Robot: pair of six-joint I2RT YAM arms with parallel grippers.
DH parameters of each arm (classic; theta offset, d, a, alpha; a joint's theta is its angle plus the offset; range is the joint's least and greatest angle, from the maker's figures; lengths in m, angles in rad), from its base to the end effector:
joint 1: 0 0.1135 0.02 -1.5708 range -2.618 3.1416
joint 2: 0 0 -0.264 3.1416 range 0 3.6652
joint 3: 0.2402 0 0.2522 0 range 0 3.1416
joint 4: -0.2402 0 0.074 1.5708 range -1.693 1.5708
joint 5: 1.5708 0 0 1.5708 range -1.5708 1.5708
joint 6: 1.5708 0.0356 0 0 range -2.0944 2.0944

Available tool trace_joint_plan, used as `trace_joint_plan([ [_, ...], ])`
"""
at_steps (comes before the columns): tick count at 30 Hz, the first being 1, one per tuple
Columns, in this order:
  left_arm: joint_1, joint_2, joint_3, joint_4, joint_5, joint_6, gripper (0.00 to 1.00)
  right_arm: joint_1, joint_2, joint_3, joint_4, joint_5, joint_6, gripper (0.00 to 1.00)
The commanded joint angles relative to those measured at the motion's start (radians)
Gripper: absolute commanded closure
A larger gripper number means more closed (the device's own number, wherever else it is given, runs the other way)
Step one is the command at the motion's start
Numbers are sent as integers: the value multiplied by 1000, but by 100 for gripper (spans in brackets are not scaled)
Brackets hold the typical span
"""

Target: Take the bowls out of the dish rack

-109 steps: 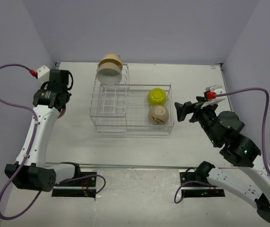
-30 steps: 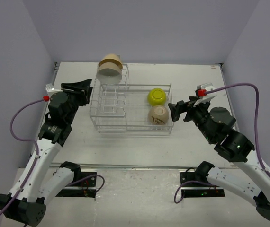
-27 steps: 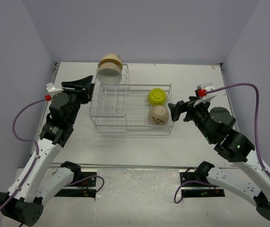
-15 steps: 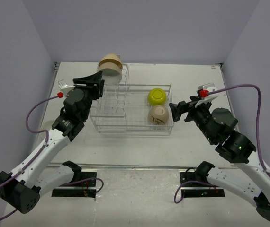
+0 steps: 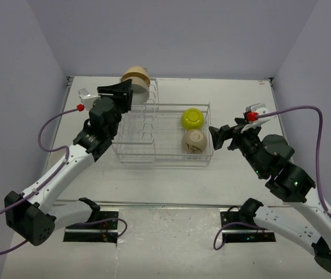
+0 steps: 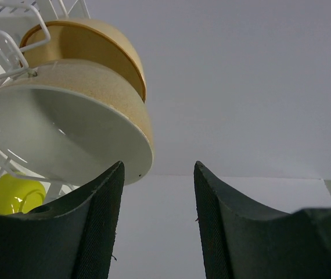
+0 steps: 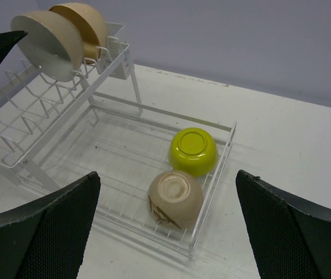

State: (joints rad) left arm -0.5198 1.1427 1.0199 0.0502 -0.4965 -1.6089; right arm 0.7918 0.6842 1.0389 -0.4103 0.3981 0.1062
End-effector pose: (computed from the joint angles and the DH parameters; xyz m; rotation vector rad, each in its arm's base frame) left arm 0.2392 -0.1174 0.3756 -1.2477 1.2713 -1.1967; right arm 0.1018 0.0835 0.4158 -0.2511 1.6151 0.3674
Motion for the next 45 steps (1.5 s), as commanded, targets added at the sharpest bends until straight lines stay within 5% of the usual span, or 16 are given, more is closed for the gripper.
trace_joint_plan([
  [1, -6, 26, 75, 20, -51, 41, 48, 0, -15, 1, 38, 7, -28, 1],
  [28, -6, 137, 184, -88, -85, 93, 53, 0, -77, -28, 57, 30, -53, 1],
  [35, -6, 149, 197, -99, -96, 107, 72, -2, -78, -30, 61, 30, -54, 1],
  [45, -6, 158, 187, -98, -86, 107, 86, 0, -80, -37, 62, 25, -53, 1],
])
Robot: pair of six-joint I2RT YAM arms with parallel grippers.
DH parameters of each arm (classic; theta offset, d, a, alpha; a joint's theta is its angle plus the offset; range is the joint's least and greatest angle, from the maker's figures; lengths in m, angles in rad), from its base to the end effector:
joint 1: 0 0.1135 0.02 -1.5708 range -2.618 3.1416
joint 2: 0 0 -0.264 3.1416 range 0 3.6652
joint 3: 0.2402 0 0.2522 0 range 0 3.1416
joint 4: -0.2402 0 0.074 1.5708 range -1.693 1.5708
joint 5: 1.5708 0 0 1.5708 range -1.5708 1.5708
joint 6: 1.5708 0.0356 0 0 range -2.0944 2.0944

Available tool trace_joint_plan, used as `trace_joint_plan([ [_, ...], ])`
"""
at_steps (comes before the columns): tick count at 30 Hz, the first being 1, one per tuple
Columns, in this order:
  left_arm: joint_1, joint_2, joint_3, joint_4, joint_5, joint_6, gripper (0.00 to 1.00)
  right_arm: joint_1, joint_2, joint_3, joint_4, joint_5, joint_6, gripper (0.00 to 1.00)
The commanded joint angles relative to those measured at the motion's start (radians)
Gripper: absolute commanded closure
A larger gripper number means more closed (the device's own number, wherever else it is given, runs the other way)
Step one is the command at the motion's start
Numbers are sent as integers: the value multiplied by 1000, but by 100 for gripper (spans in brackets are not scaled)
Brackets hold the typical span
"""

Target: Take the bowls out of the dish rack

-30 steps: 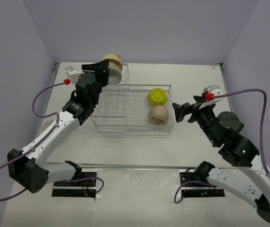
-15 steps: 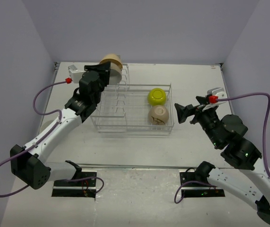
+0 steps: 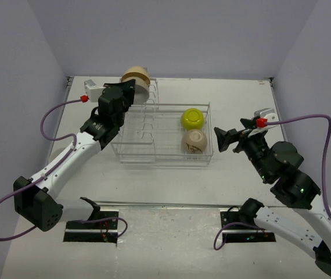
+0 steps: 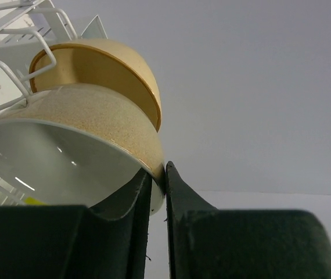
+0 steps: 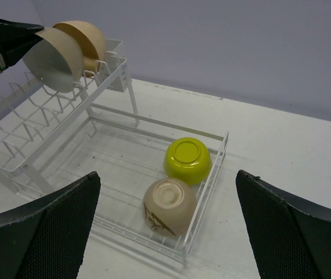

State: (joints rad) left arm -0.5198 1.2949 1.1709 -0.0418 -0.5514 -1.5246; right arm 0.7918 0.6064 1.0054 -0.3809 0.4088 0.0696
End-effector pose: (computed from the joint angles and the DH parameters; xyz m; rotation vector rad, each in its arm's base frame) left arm 0.2709 -0.1336 0.3795 -1.2272 1.3509 -1.0202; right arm 0.0888 0.0698 0.4163 -0.2387 1.5472 0.3627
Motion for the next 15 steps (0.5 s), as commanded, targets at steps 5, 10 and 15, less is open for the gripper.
trace_joint_plan([
  [5, -6, 3, 38, -6, -36, 23, 95, 0, -2, -2, 33, 15, -14, 1],
  [10, -6, -3, 35, -7, -35, 30, 100, 0, 6, -5, 36, 12, -11, 1],
  [15, -6, -20, 16, 5, -32, 32, 100, 0, 7, -7, 37, 10, -8, 1],
])
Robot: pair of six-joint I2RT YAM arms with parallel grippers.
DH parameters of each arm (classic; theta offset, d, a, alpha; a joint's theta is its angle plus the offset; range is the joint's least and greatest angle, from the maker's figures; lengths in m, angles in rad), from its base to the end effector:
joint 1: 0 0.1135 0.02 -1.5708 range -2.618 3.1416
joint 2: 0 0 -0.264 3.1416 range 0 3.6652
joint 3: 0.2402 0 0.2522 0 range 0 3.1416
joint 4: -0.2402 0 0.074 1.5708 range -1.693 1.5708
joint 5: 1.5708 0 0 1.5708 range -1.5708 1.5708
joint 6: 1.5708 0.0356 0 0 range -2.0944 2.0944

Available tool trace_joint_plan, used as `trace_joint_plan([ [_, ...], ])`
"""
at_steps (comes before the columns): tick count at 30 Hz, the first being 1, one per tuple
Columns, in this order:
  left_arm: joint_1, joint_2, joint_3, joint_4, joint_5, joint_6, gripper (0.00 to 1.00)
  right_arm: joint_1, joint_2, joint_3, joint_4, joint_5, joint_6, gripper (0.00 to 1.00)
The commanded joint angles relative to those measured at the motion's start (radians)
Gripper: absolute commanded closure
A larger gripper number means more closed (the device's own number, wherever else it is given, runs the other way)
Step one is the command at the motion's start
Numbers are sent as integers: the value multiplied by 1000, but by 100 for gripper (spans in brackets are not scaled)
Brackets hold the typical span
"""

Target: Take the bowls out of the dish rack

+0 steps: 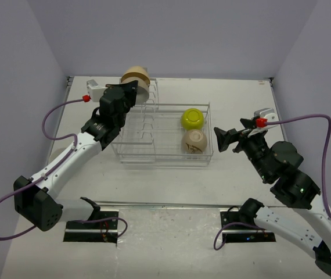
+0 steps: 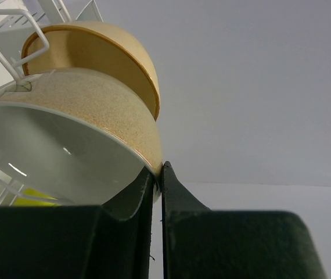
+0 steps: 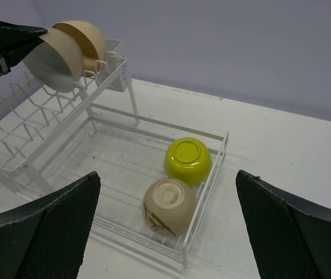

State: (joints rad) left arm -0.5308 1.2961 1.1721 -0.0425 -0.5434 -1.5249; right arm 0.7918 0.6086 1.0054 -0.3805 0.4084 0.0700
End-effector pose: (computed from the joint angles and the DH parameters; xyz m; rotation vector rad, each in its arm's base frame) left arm 0.2697 -0.1370 0.3795 -1.2182 1.3654 -1.0337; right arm 0.0893 0.0703 0.4162 -0.2395 1.5488 0.3625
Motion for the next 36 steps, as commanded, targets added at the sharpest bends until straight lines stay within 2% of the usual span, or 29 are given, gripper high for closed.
trace_joint_plan([
  [1, 5, -21, 12, 12, -38, 34, 100, -2, 5, -7, 37, 10, -12, 1],
  [20, 3, -124, -236, 384, -30, 92, 100, 0, 23, -8, 32, 3, -18, 1],
  [26, 3, -142, -278, 458, -24, 101, 100, 0, 37, -4, 29, 1, -16, 1],
  [36, 2, -175, -259, 524, -15, 146, 100, 0, 49, 1, 37, -3, -21, 1],
])
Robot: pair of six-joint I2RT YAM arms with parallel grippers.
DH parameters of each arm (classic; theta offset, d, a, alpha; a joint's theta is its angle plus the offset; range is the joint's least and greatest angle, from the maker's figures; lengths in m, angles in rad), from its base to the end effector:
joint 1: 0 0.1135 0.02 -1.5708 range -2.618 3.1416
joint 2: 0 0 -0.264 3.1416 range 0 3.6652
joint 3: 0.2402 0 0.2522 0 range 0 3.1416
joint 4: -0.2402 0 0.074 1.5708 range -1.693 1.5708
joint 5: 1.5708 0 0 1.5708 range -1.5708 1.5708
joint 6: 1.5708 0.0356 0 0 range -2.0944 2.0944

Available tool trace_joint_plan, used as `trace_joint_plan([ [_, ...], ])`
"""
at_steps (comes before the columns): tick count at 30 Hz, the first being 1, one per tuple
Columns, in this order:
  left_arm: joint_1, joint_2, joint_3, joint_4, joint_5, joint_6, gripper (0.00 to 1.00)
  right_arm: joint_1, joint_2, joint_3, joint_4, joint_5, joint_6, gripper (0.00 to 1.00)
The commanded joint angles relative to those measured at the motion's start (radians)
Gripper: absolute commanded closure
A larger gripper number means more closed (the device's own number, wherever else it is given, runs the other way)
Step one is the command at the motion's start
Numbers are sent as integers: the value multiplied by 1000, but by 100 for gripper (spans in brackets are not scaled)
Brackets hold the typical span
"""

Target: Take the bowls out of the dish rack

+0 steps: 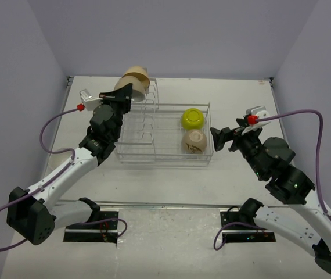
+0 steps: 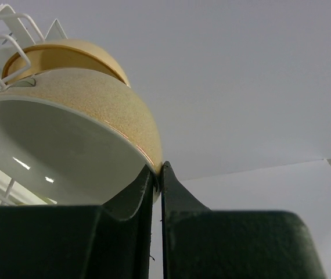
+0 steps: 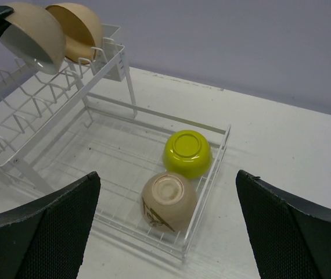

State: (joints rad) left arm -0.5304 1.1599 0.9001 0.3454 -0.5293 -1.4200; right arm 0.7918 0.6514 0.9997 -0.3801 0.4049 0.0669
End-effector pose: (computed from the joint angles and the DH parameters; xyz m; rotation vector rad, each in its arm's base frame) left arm 0.2429 -0.1216 0.3595 -1.0786 1.2007 -1.1607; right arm 0.0989 0.0802 0.4102 -0.2664 1.5884 0.3422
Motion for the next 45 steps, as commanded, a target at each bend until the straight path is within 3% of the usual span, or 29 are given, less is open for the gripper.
trace_joint_plan([
  [1, 1, -35, 13, 153, -20, 39, 100, -2, 8, 7, 37, 0, -19, 1],
  [14, -31, -12, 60, 201, 37, 61, 100, 0, 48, 27, 41, -12, -6, 1],
  [24, -54, -77, 152, 98, 51, 153, 100, 0, 100, 62, 21, -28, 24, 1],
  [29, -54, -169, 256, -132, 11, 340, 100, 0, 97, 47, 20, -34, 34, 1],
  [32, -52, -226, 385, -330, -84, 484, 100, 0, 96, 36, 24, -40, 42, 1],
  [34, -52, -221, 463, -547, -165, 532, 100, 0, 97, 36, 23, -49, 50, 1],
  [35, -52, -203, 578, -651, -205, 549, 100, -2, 97, 36, 21, -51, 50, 1],
  [36, -52, -183, 629, -854, -286, 544, 100, 0, 97, 37, 20, -57, 51, 1],
  [40, -40, -21, 811, -1270, -434, 501, 100, 0, 90, 43, 4, -64, 57, 1],
  [42, 6, 52, 893, -1516, -468, 426, 100, 0, 79, 39, 1, -77, 60, 1],
  [43, 118, 101, 879, -1545, -395, 449, 100, 0, 74, 36, -3, -78, 60, 1],
  [45, 240, 87, 789, -1486, -298, 510, 100, 0, 73, 36, -11, -78, 57, 1],
])
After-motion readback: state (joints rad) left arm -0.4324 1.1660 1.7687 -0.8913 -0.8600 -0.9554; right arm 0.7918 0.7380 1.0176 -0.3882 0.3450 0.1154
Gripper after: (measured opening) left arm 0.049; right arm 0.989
